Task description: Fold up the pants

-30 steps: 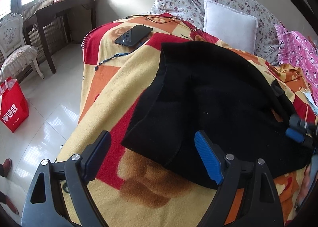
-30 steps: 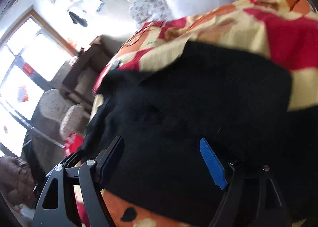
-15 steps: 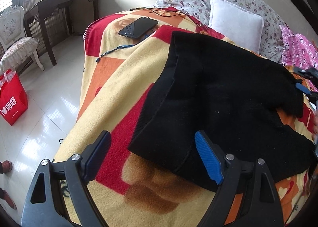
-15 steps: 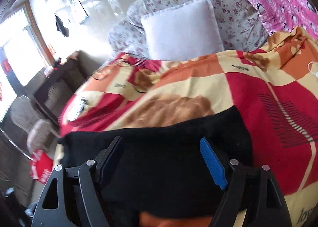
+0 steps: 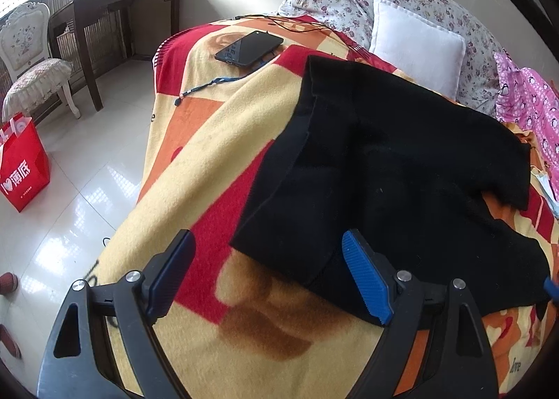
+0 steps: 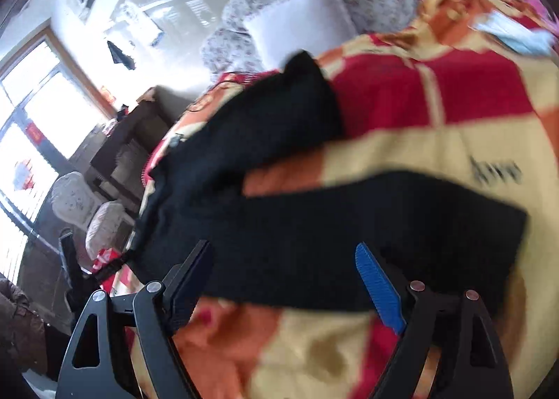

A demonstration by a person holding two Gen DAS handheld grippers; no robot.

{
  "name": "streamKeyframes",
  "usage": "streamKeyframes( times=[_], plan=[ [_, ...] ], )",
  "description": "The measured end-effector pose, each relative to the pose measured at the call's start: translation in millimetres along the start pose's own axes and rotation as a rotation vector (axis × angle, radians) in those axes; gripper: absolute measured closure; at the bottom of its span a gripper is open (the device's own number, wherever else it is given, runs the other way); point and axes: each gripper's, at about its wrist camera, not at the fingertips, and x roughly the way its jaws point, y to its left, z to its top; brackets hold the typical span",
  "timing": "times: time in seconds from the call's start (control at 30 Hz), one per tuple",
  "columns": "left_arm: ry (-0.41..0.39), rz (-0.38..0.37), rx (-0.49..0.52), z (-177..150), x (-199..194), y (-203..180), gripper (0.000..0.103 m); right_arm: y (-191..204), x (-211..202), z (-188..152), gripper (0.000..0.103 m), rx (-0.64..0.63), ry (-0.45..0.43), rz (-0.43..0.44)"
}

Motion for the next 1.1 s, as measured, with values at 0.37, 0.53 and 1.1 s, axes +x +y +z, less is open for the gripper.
streamKeyframes(
  times=[0.37, 0.53, 1.1],
  plan=[
    [0.046, -0.089, -0.078, -8, 6, -3, 0.017, -51, -23, -39, 0.018, 0.164, -0.007, 0.001],
    [0.068, -0.118, -0.063, 9, 20, -21, 0.017, -56, -12, -26, 0.018, 0.195, -0.055, 0.001],
    [0.023, -0.237, -0.016, 11, -52, 7, 0.09, -12, -76, -33, 0.098, 0.045, -0.111, 0.038]
  ],
)
